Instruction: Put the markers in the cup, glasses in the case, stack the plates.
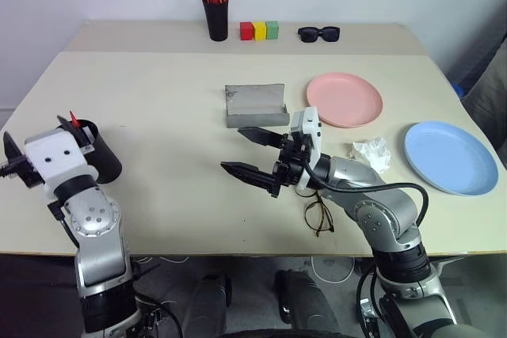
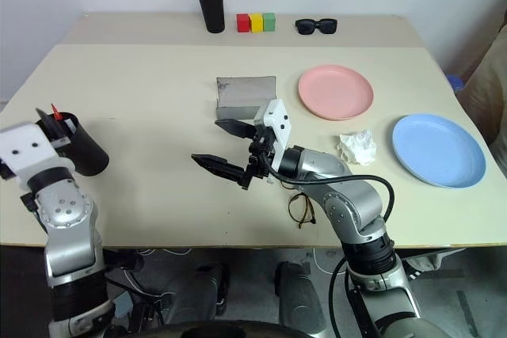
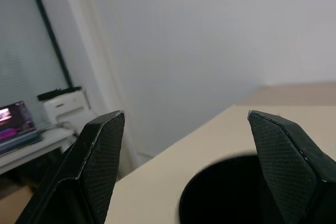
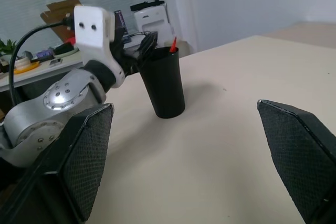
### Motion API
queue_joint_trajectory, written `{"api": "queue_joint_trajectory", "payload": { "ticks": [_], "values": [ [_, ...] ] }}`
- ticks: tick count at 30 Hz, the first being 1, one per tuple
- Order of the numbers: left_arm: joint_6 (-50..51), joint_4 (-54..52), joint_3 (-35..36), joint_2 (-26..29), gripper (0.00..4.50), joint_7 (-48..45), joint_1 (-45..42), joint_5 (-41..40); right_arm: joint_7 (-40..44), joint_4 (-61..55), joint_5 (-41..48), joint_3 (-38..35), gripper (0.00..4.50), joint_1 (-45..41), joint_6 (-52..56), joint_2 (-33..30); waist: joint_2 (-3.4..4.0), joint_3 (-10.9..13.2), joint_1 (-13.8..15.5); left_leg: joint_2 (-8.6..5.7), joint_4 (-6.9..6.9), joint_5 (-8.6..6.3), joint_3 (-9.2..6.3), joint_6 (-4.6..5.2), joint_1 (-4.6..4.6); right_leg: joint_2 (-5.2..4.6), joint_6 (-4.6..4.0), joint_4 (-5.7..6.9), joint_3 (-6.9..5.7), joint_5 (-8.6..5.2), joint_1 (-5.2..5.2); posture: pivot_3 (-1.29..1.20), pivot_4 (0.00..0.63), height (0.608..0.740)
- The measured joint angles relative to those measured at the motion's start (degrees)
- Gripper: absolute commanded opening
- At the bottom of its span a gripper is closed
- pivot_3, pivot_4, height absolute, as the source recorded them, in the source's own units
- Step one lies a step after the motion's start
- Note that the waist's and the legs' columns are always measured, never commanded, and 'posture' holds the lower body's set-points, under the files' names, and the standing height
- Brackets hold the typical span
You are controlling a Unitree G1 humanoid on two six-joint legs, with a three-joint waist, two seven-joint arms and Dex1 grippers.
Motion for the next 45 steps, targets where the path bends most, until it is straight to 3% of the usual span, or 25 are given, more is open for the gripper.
{"api": "queue_joint_trajectory", "payload": {
  "ticks": [3, 5, 7, 10, 13, 17, 22, 29, 32, 39, 45],
  "values": [
    [0.2, -0.3, -3.7, 3.3, 3.84, -7.9, -6.5, -4.1, -0.1, -0.1, -0.1, -0.6, 4.5, -0.1, 0.0, -1.4, -0.01, 0.0, 0.0, -0.02, 0.01, 0.0, 0.0, 0.0, -0.01, -0.02, -0.02, -0.02, -0.02, -0.01, 0.02, 0.0, 0.15, 0.74],
    [2.5, -0.6, -7.2, 4.5, 4.4, -14.8, -9.9, -8.5, -0.2, 0.0, -0.5, -1.4, 4.5, -0.3, -0.1, -2.9, 0.0, 0.0, -0.1, -0.02, 0.0, 0.0, 0.05, 0.01, 0.0, -0.04, -0.02, -0.07, 0.0, -0.01, 0.04, 0.0, 0.15, 0.74],
    [8.7, 0.5, -11.3, 5.2, 4.46, -22.0, -12.6, -12.9, -0.3, 0.3, -1.3, -2.5, 4.5, -0.9, -0.2, -4.7, 0.01, 0.0, -0.2, -0.02, -0.01, -0.01, 0.05, 0.02, 0.0, -0.02, 0.06, -0.04, 0.0, 0.03, 0.03, 0.0, 0.15, 0.74],
    [18.9, 7.0, -17.2, 8.7, 4.46, -32.5, -17.2, -17.1, -0.3, 1.0, -2.8, -4.5, 4.5, -1.1, -0.4, -8.4, 0.03, 0.0, -0.4, -0.01, -0.03, -0.01, 0.01, 0.02, 0.02, 0.06, 0.1, -0.01, 0.0, 0.04, 0.0, 0.0, 0.15, 0.74],
    [22.7, 17.4, -21.5, 10.3, 4.46, -41.5, -22.9, -19.6, -0.5, 1.6, -5.9, -5.3, 4.5, -0.8, -0.2, -13.6, 0.03, 0.0, -0.4, -0.01, -0.03, -0.01, 0.03, 0.03, 0.0, 0.05, 0.0, -0.02, 0.0, -0.02, -0.04, 0.0, 0.15, 0.74],
    [18.7, 36.1, -25.3, 10.6, 4.46, -51.2, -34.0, -19.7, -0.9, 2.7, -12.8, -5.4, 4.5, 3.6, -1.2, -20.8, -0.01, 0.1, 0.0, -0.04, -0.03, -0.02, 0.02, 0.04, -0.09, 0.03, 0.03, -0.08, -0.02, -0.03, -0.06, 0.0, 0.15, 0.74],
    [8.8, 62.0, -28.1, 8.2, 4.46, -60.9, -48.9, -18.6, -1.5, -1.5, -13.3, -10.9, 4.5, 12.1, -1.5, -23.0, -0.02, 0.1, -0.1, -0.08, -0.02, -0.08, 0.05, 0.15, -0.17, -0.02, 0.27, -0.14, 0.01, 0.02, -0.08, 0.0, 0.15, 0.74],
    [-1.6, 82.4, -34.1, 5.5, 4.46, -71.9, -56.8, -12.2, -4.5, -8.6, -13.3, -16.4, 4.5, 18.9, -0.5, -22.9, -0.02, 0.1, -0.4, -0.06, -0.03, -0.1, 0.08, 0.18, -0.14, 0.02, 0.27, -0.09, 0.06, 0.01, -0.12, 0.0, 0.15, 0.74],
    [-5.0, 87.3, -35.4, 4.8, 3.58, -71.9, -59.1, -8.6, -6.1, -11.1, -13.0, -17.7, 4.5, 20.7, 0.3, -22.7, -0.06, 0.1, -0.1, -0.06, 0.0, -0.1, 0.07, 0.19, -0.16, 0.0, 0.28, -0.09, 0.06, 0.01, -0.12, 0.0, 0.15, 0.74],
    [-8.4, 90.9, -35.2, 4.1, 0.09, -71.5, -60.8, -6.3, -8.1, -14.0, -12.2, -19.8, 4.5, 23.3, 2.0, -22.7, -0.06, 0.1, -0.1, -0.06, -0.01, -0.1, 0.06, 0.19, -0.18, -0.02, 0.29, -0.09, 0.06, 0.01, -0.12, 0.0, 0.15, 0.74],
    [-11.9, 90.4, -35.1, 5.3, 0.04, -75.1, -59.6, -6.2, -8.4, -14.3, -11.3, -20.1, 4.5, 23.7, 3.0, -22.7, -0.05, 0.1, -0.2, -0.06, -0.01, -0.1, 0.07, 0.19, -0.17, -0.01, 0.29, -0.05, 0.07, 0.01, -0.13, 0.0, 0.15, 0.74]
  ]
}}
